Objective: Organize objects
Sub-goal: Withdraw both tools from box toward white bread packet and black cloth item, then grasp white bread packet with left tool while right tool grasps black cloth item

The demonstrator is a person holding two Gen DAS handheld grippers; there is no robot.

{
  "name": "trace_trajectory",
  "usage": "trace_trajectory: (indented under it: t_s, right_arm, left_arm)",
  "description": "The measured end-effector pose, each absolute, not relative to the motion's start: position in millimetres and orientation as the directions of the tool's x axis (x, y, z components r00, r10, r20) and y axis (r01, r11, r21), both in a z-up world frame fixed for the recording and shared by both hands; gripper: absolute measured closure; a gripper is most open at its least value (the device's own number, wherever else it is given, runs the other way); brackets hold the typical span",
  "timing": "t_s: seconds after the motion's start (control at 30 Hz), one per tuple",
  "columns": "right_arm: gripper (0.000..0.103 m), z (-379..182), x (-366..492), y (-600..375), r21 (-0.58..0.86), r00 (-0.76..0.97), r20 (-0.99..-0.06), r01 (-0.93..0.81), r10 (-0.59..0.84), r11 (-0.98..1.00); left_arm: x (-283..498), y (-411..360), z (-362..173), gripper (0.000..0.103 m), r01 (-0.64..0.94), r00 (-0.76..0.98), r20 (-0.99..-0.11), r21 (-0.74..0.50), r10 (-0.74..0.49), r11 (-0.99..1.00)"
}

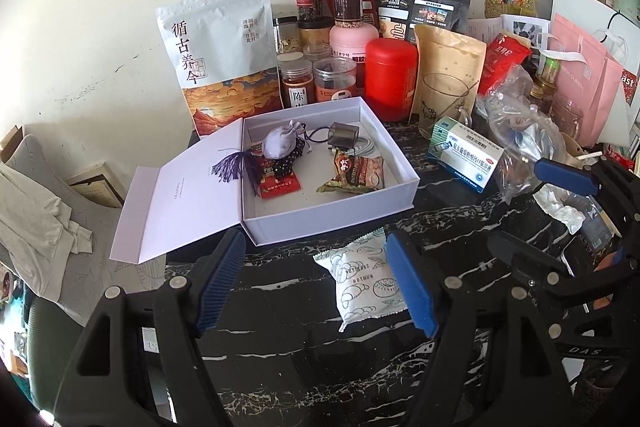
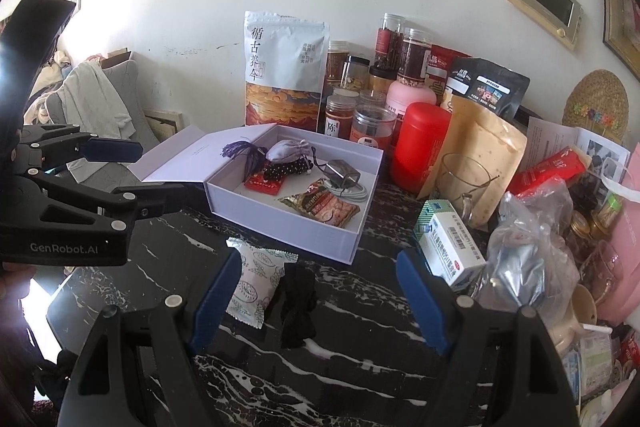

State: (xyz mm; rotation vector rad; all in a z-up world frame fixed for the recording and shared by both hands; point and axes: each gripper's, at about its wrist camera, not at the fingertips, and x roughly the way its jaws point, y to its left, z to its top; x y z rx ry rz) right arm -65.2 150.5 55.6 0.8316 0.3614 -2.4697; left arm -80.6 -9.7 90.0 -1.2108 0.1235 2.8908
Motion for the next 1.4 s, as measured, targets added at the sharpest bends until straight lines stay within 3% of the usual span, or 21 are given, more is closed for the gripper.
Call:
trace_trajectory:
  t_s: [0.53, 0.97, 1.4]
  right_arm:
    - [0.023, -9, -60, 155, -0.057, -0.612, -0.719, 0.525, -0.330, -0.849]
    - [0.023, -48, -73, 158, 0.001, -0.548, -0.768, 0.519, -0.333, -0.855]
    - [0.024, -65, -100, 151, 0.037, -0.511, -0.787, 0.520, -0.345, -0.853]
  left_arm:
    - [-67, -3, 29, 0.031, -0.031, -0.642, -0.766, 0.051, -0.019, -0.998]
    - [-77, -2, -27, 0.031, -0.072, -0.574, -0.816, -0.033, 0.069, -0.997]
    - [-100, -3, -36, 0.031, -0.088, -0.546, -0.834, -0.045, 0.086, -0.995]
